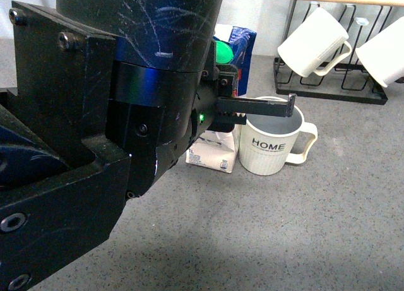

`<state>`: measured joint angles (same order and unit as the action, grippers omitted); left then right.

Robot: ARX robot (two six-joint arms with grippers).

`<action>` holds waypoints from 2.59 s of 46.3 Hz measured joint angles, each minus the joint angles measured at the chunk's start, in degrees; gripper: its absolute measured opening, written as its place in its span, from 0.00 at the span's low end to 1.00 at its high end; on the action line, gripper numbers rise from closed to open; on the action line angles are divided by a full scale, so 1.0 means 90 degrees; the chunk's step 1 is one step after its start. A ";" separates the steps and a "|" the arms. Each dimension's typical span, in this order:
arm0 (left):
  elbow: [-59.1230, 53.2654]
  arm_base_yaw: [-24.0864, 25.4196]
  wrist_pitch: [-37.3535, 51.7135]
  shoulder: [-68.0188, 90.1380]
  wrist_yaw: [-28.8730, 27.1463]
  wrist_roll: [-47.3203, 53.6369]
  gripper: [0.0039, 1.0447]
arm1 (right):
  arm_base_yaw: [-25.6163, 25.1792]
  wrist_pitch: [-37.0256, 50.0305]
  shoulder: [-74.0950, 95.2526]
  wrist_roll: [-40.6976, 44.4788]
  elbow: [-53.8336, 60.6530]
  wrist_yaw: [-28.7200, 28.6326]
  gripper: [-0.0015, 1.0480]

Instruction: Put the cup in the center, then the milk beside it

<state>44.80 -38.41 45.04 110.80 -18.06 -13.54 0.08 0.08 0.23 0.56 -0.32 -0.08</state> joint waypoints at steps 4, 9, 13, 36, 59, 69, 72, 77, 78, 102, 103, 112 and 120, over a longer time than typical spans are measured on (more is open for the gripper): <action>0.0019 -0.0032 -0.0005 0.0010 0.0002 -0.0075 0.08 | 0.0000 0.0000 0.0000 0.0000 0.0000 0.0000 0.91; 0.0005 -0.0085 -0.0058 -0.0022 -0.0005 -0.0085 0.30 | 0.0000 0.0000 0.0000 0.0000 0.0000 0.0000 0.91; -0.0051 -0.0109 -0.0095 -0.0100 -0.0046 -0.0085 0.40 | 0.0000 0.0000 0.0000 0.0000 0.0000 0.0000 0.91; -0.1290 -0.0189 0.0049 -0.1715 -0.1154 0.0117 0.94 | 0.0000 0.0000 -0.0002 0.0000 0.0000 0.0000 0.91; -0.3876 0.1372 0.2035 -0.4065 -0.0811 0.1394 0.27 | 0.0000 -0.0005 -0.0002 0.0000 0.0000 0.0000 0.91; -0.4401 0.2076 0.1345 -0.5255 -0.0070 0.1447 0.04 | 0.0000 -0.0005 -0.0002 0.0000 0.0000 0.0000 0.91; -0.4505 0.2276 0.1112 -0.5625 0.0095 0.1452 0.04 | 0.0000 -0.0005 -0.0002 0.0000 0.0000 0.0000 0.91; -0.4629 0.2535 0.0746 -0.6105 0.0345 0.1455 0.04 | 0.0000 -0.0005 -0.0002 0.0000 0.0000 0.0000 0.91; -0.4658 0.2594 0.0653 -0.6222 0.0393 0.1455 0.04 | 0.0000 -0.0005 -0.0002 0.0000 0.0000 0.0000 0.91; -0.4855 0.3645 -0.1489 -0.8735 0.1457 0.1460 0.04 | 0.0000 -0.0005 -0.0002 0.0000 0.0000 0.0000 0.91; -0.4855 0.3706 -0.1530 -0.8779 0.1511 0.1457 0.04 | 0.0000 -0.0005 -0.0002 0.0000 0.0000 0.0000 0.91; -0.4857 0.4238 -0.2103 -0.9413 0.1974 0.1460 0.04 | 0.0000 -0.0005 -0.0002 0.0000 0.0000 0.0005 0.91; -0.4857 0.4252 -0.2671 -0.9993 0.1999 0.1460 0.04 | 0.0000 -0.0005 -0.0002 0.0000 0.0000 0.0002 0.91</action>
<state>1.08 -0.14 20.99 20.86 -0.08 -0.40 0.08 0.03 0.21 0.56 -0.32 -0.05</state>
